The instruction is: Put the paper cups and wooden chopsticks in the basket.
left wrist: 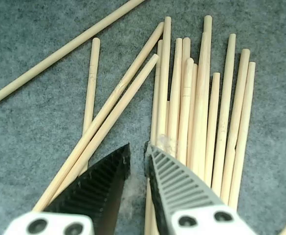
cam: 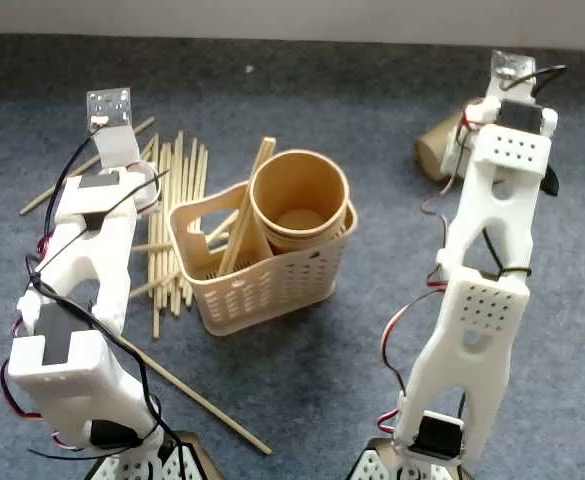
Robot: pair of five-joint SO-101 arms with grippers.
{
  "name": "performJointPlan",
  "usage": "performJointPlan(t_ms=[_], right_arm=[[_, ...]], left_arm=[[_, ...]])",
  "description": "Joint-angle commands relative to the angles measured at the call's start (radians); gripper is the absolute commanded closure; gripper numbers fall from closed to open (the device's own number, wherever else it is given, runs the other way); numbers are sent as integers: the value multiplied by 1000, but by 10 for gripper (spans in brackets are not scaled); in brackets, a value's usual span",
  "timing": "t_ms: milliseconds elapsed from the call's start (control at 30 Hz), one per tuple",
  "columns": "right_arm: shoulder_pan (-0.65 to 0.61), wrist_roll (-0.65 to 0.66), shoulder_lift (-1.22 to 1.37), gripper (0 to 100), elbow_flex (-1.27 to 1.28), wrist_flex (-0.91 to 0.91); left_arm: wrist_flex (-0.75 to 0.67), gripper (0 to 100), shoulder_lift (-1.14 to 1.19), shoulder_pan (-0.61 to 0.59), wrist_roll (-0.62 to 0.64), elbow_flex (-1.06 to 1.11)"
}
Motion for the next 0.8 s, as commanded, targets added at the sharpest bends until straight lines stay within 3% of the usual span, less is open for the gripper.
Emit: performJointPlan(t_ms=[0,200,433,767], right_arm=[[-13,-15,-22,465,-163,10],[-116,-58,-18,465,-209,-48],[-122,-40,125,465,-139,-114],[-130,143,209,465,-156,94]], left_arm=[[-14,912,-5,18,-8,-41],[-14,912,-5,16,-8,-41],[-14,912,-5,16,-8,-41],[-14,912,-5,16,-8,-41]])
